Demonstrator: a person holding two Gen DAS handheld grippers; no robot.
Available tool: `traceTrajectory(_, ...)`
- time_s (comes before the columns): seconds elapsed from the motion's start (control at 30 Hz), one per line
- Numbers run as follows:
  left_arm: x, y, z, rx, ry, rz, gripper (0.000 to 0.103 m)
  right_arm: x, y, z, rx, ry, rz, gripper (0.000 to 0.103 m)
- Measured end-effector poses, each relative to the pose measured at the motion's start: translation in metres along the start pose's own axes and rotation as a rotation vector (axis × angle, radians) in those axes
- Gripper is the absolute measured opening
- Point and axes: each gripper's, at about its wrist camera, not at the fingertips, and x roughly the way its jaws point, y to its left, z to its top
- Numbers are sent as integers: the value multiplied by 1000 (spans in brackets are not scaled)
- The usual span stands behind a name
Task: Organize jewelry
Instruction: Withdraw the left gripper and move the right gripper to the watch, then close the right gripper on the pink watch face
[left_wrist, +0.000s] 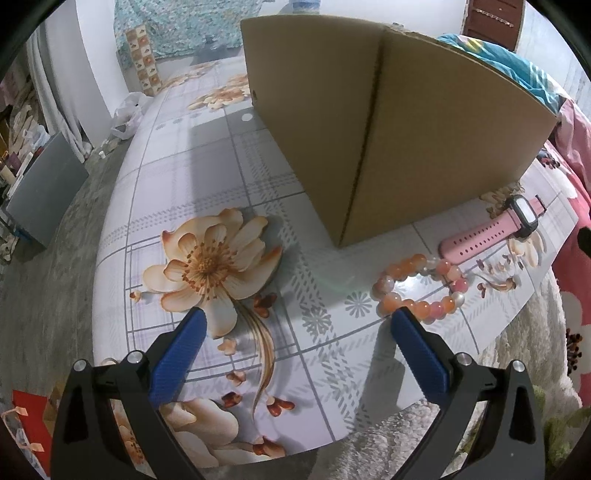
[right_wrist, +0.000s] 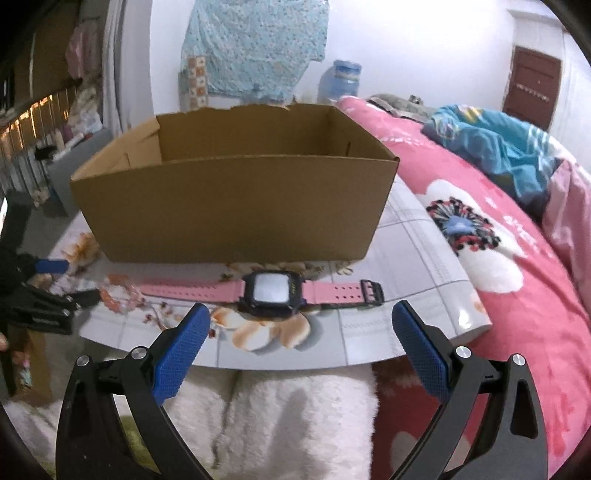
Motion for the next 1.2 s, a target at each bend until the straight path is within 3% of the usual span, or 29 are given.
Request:
traceTrajectory(0.13,-1,-1,2,19,5,2,99,2,-12,3,82,2,105,95)
traceTrajectory(0.27,-9,-3,6,26,-14,30,99,5,-19,3,119,4,133,95)
traceTrajectory(0.43,-44,-17,15,30,-134,-117,98,7,-28,2,164,-5,167,95)
traceTrajectory(0.57,-55,-45,26,78,-174,-243,92,14,-32,4,168,2,192,89)
traceTrajectory(0.7,-44,-70,32,104,-122,-307,78,23,-34,5,178,21,207,79)
traceTrajectory(0.87,-20,-76,41,85,-32,-326,61,35,-31,9,158,37,215,63)
traceTrajectory(0.97,-12,-77,46,78,4,-329,59,43,-29,11,149,59,216,52)
traceTrajectory(1.2,5,-84,51,78,102,-318,59,57,-26,10,132,94,219,42)
